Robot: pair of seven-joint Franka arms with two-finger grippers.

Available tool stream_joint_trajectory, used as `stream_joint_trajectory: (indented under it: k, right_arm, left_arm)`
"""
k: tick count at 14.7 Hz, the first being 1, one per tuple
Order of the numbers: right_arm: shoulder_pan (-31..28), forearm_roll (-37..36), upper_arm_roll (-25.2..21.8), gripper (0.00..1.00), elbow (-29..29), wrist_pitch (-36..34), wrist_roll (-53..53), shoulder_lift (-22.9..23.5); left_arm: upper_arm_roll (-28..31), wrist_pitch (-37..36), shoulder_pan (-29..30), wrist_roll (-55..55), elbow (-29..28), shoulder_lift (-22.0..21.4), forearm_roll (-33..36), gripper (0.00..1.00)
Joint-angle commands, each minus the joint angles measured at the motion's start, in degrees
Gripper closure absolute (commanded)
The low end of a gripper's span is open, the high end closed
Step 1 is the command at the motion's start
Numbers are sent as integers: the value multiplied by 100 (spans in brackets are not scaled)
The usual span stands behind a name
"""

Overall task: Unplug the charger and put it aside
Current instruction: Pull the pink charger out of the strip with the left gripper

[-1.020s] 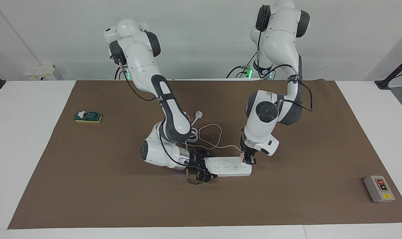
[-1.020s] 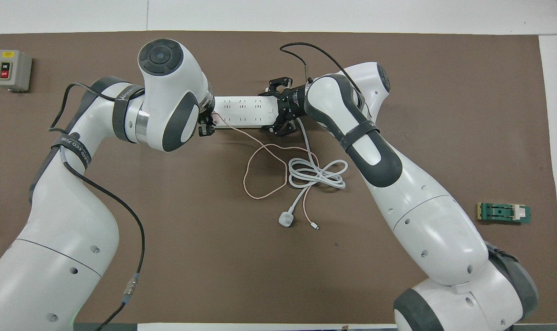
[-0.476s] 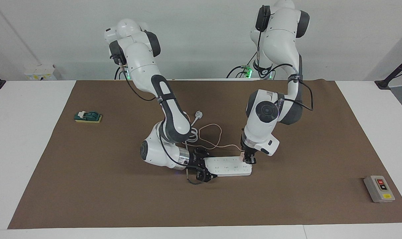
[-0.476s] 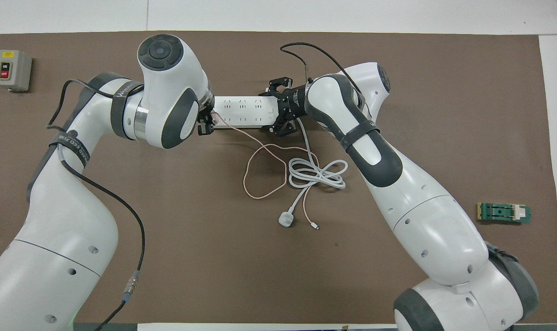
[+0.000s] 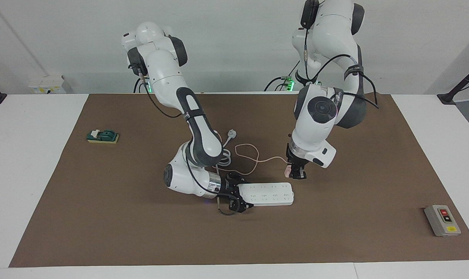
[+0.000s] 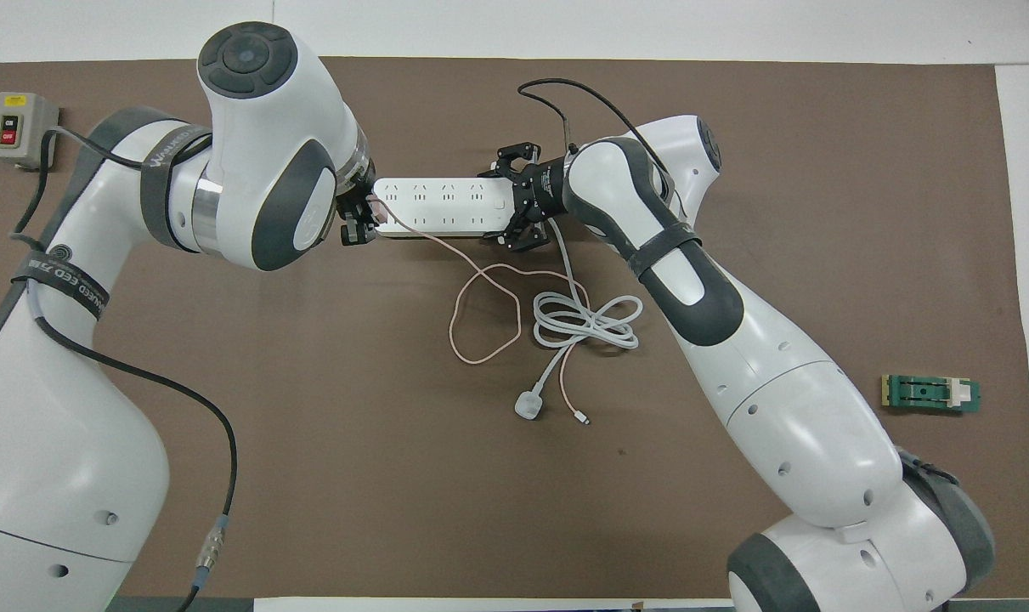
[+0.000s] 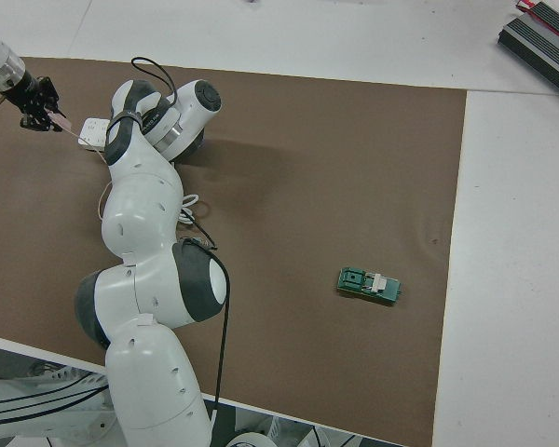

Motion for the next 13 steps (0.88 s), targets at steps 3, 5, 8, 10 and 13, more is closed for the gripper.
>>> stream_joint_trajectory:
  k: [3, 5, 8, 10, 13]
  right_arm:
    - [73, 84, 12, 0, -153, 248, -436, 49]
    - [116, 75, 12, 0, -162, 441, -427, 49]
    - [169, 75, 12, 0, -162, 441, -427, 49]
    - [161, 75, 12, 0, -162, 433, -418, 49]
    - [99, 48, 12, 0, -162, 354, -401, 14]
  left_arm:
    - [61, -405, 237, 1670, -169, -570, 22, 100]
    - [61, -704, 483, 3179, -186, -755, 22, 100]
    - [61, -916, 799, 5237, -195, -905, 40, 100]
    - [61, -951, 1071, 6704, -222, -1027, 40, 100]
    - [61, -812, 1528, 9441, -248, -1186, 40, 100]
